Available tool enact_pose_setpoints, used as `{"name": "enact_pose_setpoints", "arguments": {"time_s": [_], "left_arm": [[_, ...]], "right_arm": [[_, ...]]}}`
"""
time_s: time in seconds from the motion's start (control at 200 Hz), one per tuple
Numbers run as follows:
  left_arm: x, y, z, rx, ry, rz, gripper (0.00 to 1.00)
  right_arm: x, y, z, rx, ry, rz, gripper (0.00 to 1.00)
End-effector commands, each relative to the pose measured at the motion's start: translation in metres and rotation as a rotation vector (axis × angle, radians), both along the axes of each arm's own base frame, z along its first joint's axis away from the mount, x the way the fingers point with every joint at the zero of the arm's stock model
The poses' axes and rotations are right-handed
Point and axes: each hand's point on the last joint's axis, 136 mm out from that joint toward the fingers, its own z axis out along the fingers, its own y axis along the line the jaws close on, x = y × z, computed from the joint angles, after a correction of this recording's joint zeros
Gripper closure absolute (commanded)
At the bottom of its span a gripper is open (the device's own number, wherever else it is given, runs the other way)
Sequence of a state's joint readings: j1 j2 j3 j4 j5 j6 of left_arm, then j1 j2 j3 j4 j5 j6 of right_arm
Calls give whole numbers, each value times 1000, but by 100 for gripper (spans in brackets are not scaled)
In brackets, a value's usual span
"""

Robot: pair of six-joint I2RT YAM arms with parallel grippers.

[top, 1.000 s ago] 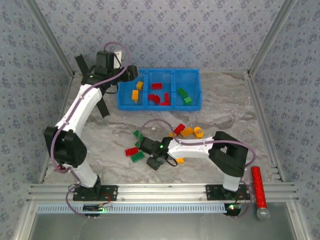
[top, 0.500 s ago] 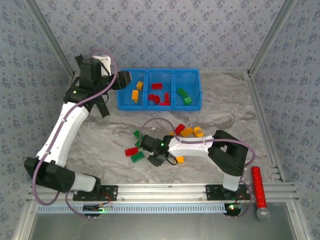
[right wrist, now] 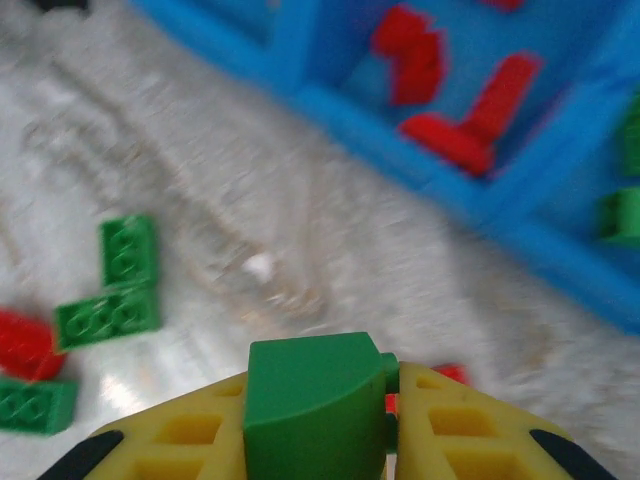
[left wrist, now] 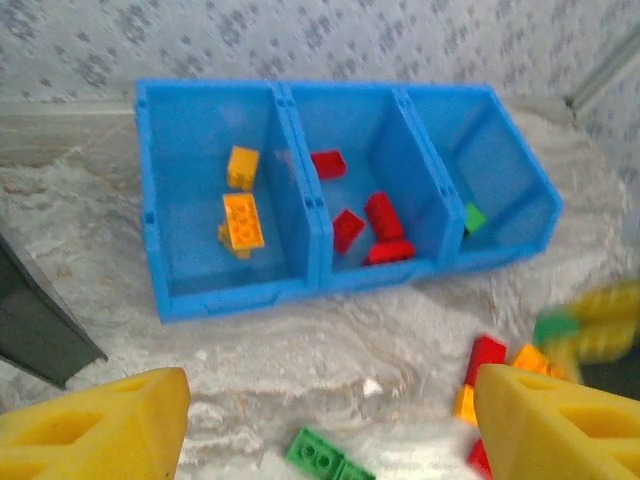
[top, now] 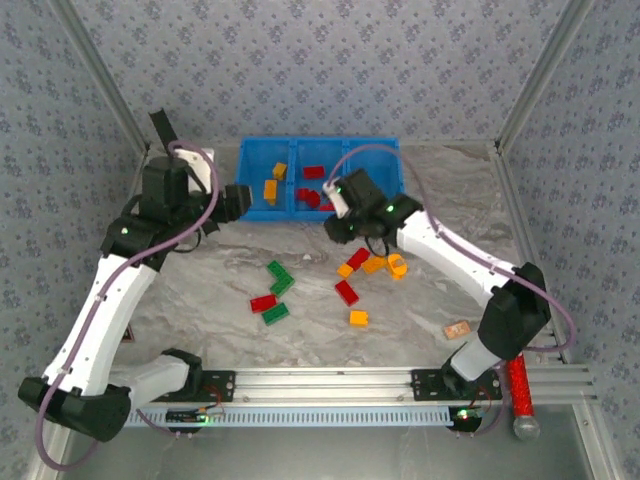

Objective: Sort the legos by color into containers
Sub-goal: Place the lego in the container.

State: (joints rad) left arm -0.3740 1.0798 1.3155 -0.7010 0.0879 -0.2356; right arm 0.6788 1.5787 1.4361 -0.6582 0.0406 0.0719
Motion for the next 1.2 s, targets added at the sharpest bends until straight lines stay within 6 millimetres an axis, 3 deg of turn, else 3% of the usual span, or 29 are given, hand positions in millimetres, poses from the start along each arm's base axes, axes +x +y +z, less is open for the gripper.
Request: {"name": "enact_pose_setpoints", "arguments": {"time_s": [0.0,0.155,0.365,0.545,0.74,0.855,1.199], "left_arm": [[-19,-10,-29,111,57,-82,25],[-37,-44,-59,151,105,-196,25],[-45,-71,-90,210,251,-113,19],[-60,-135,-112,217,282,-190,18],[-74,-197,-148,215,353,-279,18],[-73,-233,-154,175,350,-316,18],[-73,-286,-181,104,417,-339,19]], "right_arm": [[29,-31,2,-145,-15,-43,68],[88,-46,7,-115,-36,-132,69],[144,-49,-46,-166,29,-152,69],[175,-53,-79,-209,57,-164,69],[196,-59,-92,-223,63,-182,70],[206,-65,-99,-220,74,-195,70],[219,-77,-122,-210,98,-214,70]]}}
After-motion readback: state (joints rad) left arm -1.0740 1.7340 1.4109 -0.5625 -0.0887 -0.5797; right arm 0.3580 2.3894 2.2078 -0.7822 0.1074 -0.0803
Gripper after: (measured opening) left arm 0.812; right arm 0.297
